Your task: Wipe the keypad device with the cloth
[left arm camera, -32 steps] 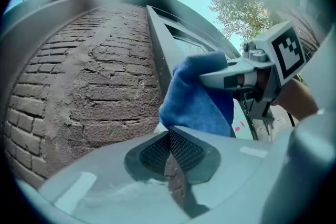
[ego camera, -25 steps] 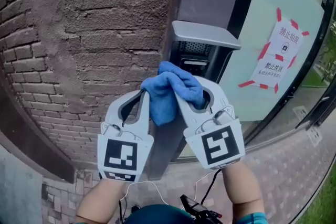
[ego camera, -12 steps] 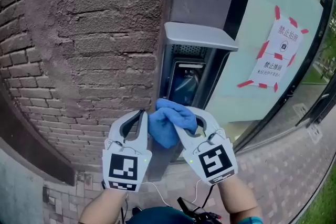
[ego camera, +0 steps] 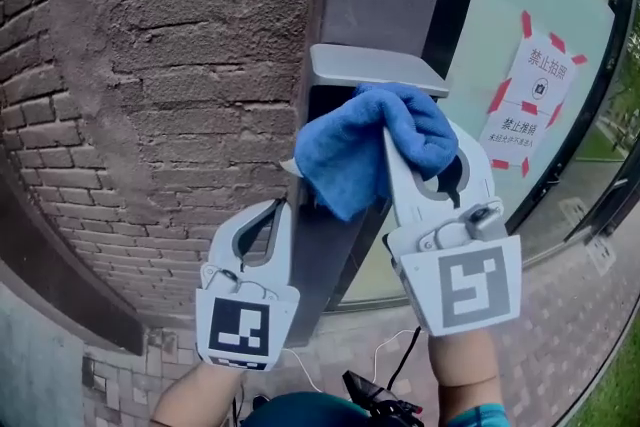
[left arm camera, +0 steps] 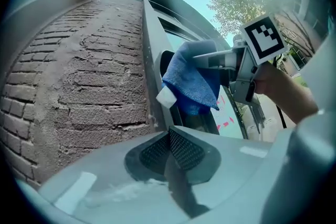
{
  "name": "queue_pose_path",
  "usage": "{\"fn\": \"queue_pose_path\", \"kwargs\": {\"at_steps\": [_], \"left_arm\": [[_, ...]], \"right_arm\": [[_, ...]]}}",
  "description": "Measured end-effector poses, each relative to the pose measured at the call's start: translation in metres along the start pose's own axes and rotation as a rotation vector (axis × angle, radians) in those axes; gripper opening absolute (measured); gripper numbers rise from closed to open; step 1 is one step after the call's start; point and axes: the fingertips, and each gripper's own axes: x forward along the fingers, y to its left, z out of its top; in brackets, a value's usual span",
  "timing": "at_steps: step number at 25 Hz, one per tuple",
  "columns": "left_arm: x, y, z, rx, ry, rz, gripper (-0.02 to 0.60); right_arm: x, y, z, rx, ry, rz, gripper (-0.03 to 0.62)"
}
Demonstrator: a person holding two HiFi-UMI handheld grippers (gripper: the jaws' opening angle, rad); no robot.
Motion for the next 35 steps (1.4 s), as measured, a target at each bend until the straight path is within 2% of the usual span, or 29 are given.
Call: {"fn": "queue_pose_path", "kwargs": {"at_steps": [3,10,16,22,25,28,31,35], "left_arm": [[-0.001,-0.002,0.008,0.005,-0.02,-0.001,-0.006],[-0.005,-0.001,0.0,-0.017,-0.002,0.006,-0.006],[-0.007,-0.004,-0.02,-0.025,0.046,-0.004,-0.006],[-0.004,-0.007,-0.042,-0.022,0.084,-0.009,-0.006],[-0.001,-0.011,-0.046,-0.03,0.095,-0.015,-0.006],[0.0,-0.015,-0.041,-0.039,0.088,-0.027,-0.006],[0.001,-0.02,-0.027,-0.04,0.052,-0.042,-0.006],[0.009,-0.032,-0.004,-0.036,0.004,-0.069,-0.006]], "right_arm": [[0.009,0.015,-0.01,-0.05,0.031,0.021,0.044],[0.022,0.061,-0.044,-0.119,0.138,0.166,0.043],[0.006,0.092,-0.083,-0.079,0.202,0.228,0.043],[-0.015,0.121,-0.125,-0.01,0.324,0.308,0.043],[-0.021,0.121,-0.132,0.008,0.354,0.333,0.043],[-0.026,0.115,-0.129,0.014,0.341,0.357,0.044],[-0.028,0.085,-0.103,0.039,0.262,0.293,0.044],[-0.028,0.01,-0.055,0.054,0.173,0.05,0.044]]}}
